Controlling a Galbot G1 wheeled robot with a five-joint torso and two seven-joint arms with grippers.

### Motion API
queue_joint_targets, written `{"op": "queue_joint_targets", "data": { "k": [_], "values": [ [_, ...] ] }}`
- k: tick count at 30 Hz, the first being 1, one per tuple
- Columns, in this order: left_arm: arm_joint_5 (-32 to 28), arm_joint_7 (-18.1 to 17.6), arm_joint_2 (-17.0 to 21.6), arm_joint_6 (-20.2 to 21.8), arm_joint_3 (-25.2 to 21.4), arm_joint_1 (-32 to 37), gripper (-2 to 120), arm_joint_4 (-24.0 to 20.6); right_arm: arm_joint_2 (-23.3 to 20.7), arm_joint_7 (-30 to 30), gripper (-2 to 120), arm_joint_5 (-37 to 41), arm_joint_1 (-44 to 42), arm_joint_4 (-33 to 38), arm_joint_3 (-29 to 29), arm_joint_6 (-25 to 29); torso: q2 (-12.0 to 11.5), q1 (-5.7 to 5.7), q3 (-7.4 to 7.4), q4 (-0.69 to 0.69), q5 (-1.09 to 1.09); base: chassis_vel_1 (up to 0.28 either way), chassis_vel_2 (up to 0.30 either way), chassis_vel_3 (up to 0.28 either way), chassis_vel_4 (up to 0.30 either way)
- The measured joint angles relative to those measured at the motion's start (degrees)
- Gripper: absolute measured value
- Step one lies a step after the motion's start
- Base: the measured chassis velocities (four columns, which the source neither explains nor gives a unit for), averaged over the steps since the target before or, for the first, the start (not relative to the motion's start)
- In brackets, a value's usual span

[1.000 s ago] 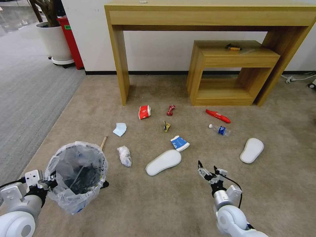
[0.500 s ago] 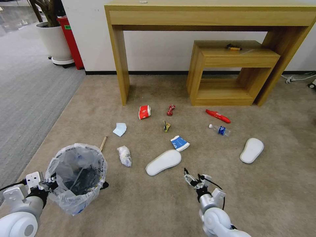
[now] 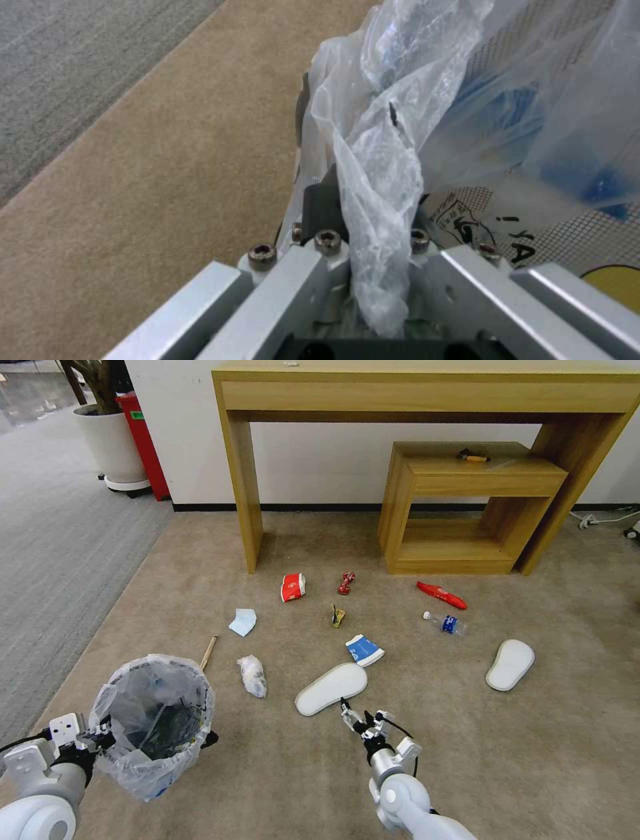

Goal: Pick up the trash bin and place the garbage on the floor into it.

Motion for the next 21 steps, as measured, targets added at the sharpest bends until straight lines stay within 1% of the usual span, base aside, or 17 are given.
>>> {"op": "queue_joint_targets", "data": {
  "k": [7, 21],
  "values": [
    [0.1, 0.0, -0.5, -0.4, -0.1, 0.4, 0, -0.3, 2.1, -1.1, 99, 0.1, 2.4, -5.3, -0.7, -0.1, 0.0, 0.00, 0.00, 0.00, 0.00, 0.000, 0.000, 0.000, 0.000],
    [0.6, 0.1, -1.7, -1.1, 0.0, 0.6, 0, -1.1, 4.4, -1.5, 98, 0.4, 7.6, -12.5, -2.5, -0.8, 0.0, 0.00, 0.00, -0.01, 0.00, 0.000, 0.000, 0.000, 0.000]
  ]
}}
